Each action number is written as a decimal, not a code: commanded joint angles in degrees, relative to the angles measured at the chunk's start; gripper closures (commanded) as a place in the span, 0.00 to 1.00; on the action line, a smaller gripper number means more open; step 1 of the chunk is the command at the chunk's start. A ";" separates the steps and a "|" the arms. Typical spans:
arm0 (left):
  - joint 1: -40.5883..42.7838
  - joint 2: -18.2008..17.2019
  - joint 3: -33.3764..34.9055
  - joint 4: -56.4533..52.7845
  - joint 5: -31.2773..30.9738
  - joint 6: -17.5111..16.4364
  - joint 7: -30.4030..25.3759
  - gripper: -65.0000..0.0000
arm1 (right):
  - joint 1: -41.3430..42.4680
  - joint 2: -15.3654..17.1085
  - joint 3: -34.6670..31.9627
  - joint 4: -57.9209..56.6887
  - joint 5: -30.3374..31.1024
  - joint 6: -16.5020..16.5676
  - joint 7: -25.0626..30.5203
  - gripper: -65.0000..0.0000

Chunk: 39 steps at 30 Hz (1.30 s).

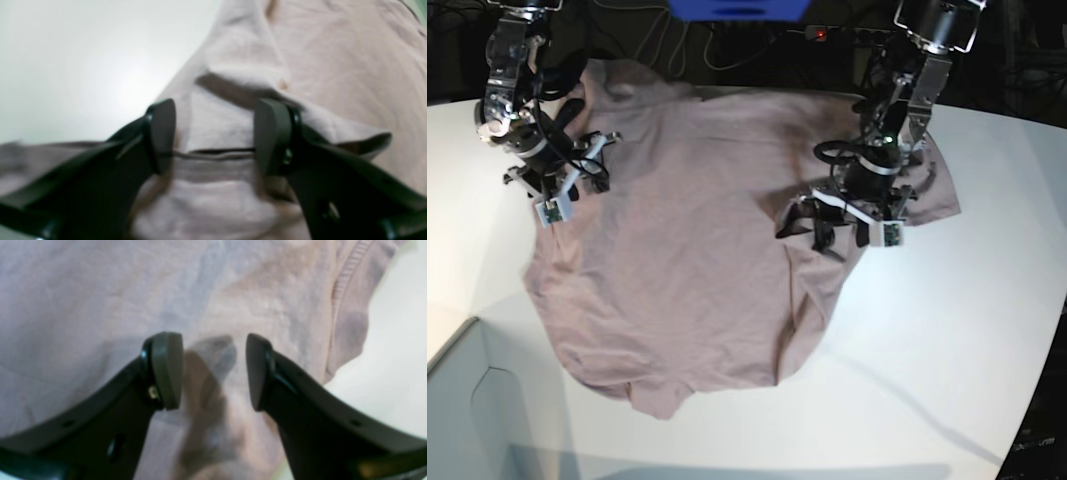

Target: Layout the t-shirt on the table in an organized manner, then fold the t-shirt properly

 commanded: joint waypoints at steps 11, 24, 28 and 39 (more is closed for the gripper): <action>-0.19 -0.09 2.45 3.23 0.00 0.23 -1.52 0.97 | 0.67 0.70 0.19 0.95 0.78 0.22 1.04 0.53; -14.43 -2.55 -3.00 7.63 0.62 -0.03 -1.17 1.00 | 0.14 0.79 0.19 1.04 0.78 0.22 1.04 0.53; -23.48 -3.96 -3.00 -1.25 0.62 -0.12 -1.17 1.00 | -0.56 0.79 0.37 1.13 0.78 0.22 0.95 0.53; -39.13 -6.24 -3.18 -23.58 0.53 -0.21 -1.61 0.99 | -2.23 0.79 0.28 1.39 0.78 0.22 0.95 0.53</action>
